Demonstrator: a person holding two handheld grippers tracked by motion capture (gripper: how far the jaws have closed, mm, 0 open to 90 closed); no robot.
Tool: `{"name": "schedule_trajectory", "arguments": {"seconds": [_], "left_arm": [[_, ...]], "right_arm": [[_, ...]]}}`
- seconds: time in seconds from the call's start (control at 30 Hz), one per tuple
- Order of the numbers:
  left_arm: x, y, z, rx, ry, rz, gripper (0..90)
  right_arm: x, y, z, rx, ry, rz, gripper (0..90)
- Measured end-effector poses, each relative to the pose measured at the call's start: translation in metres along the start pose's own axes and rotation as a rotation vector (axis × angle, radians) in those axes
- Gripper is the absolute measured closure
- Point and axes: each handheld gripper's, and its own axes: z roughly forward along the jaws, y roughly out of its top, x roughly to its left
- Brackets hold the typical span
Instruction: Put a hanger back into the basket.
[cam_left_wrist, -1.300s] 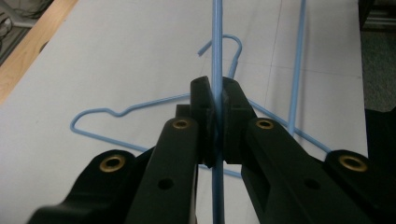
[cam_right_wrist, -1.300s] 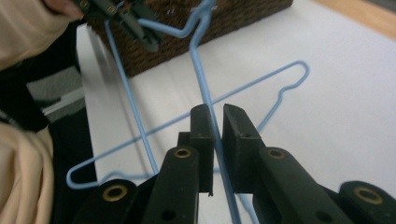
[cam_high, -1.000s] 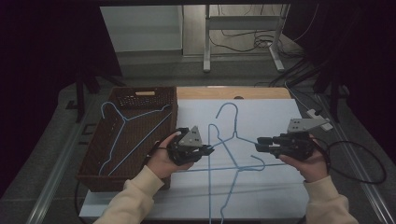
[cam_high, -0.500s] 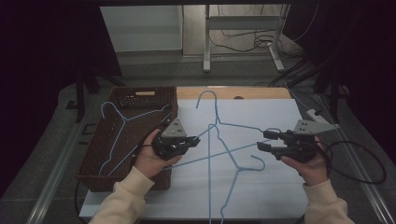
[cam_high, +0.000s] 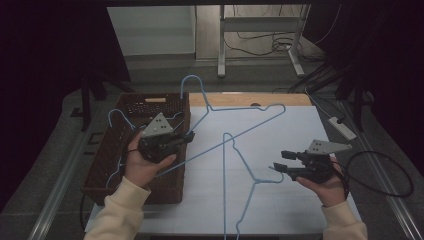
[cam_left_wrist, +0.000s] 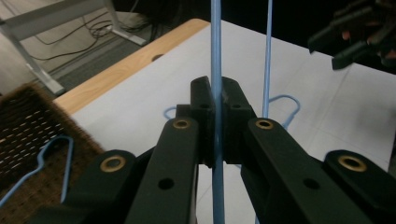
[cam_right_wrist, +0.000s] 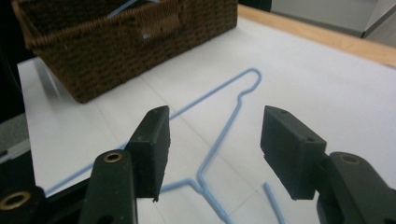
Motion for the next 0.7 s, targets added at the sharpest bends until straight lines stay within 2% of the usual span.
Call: {"name": "schedule_trajectory", "arguments": {"seconds": [0.07,0.17,0.2,0.27,0.33,0.37,0.4,0.47,0.53,0.57,0.6,0.63,0.7], "left_arm": [[0.005,-0.003,-0.006,-0.005,0.015,-0.009,86.0],[0.015,-0.01,-0.019,-0.013,0.05,-0.032,86.0],[0.015,-0.01,-0.019,-0.013,0.05,-0.032,86.0],[0.024,-0.017,-0.03,-0.02,0.08,-0.049,86.0],[0.027,-0.019,-0.034,-0.02,0.091,-0.056,86.0],[0.032,-0.024,-0.041,-0.025,0.113,-0.074,86.0],[0.032,-0.024,-0.041,-0.025,0.113,-0.074,85.9],[0.041,-0.032,-0.051,-0.027,0.163,-0.086,86.0],[0.047,-0.038,-0.056,-0.028,0.188,-0.101,86.0],[0.047,-0.038,-0.056,-0.028,0.188,-0.101,86.0],[0.053,-0.043,-0.061,-0.021,0.213,-0.112,86.0],[0.053,-0.043,-0.061,-0.021,0.213,-0.112,86.0],[0.059,-0.049,-0.066,-0.01,0.244,-0.121,86.0]], "right_arm": [[0.001,-0.005,0.006,0.03,-0.006,-0.006,42.9],[0.001,-0.009,0.009,0.039,-0.005,0.0,42.6],[0.001,-0.009,0.009,0.039,-0.005,0.0,42.6],[0.001,-0.011,0.012,0.051,-0.005,0.006,42.4],[0.001,-0.012,0.013,0.055,-0.005,0.006,42.4],[0.001,-0.014,0.014,0.063,-0.009,0.002,42.3],[0.001,-0.014,0.015,0.066,-0.009,0.001,42.3],[0.002,-0.016,0.017,0.073,-0.011,-0.002,42.3],[0.002,-0.017,0.019,0.08,-0.01,-0.003,42.2],[0.002,-0.017,0.019,0.08,-0.01,-0.003,42.2],[0.003,-0.018,0.02,0.085,-0.009,-0.003,42.2],[0.003,-0.018,0.02,0.085,-0.009,-0.003,42.2],[0.003,-0.019,0.021,0.089,-0.009,-0.004,41.9]]}}
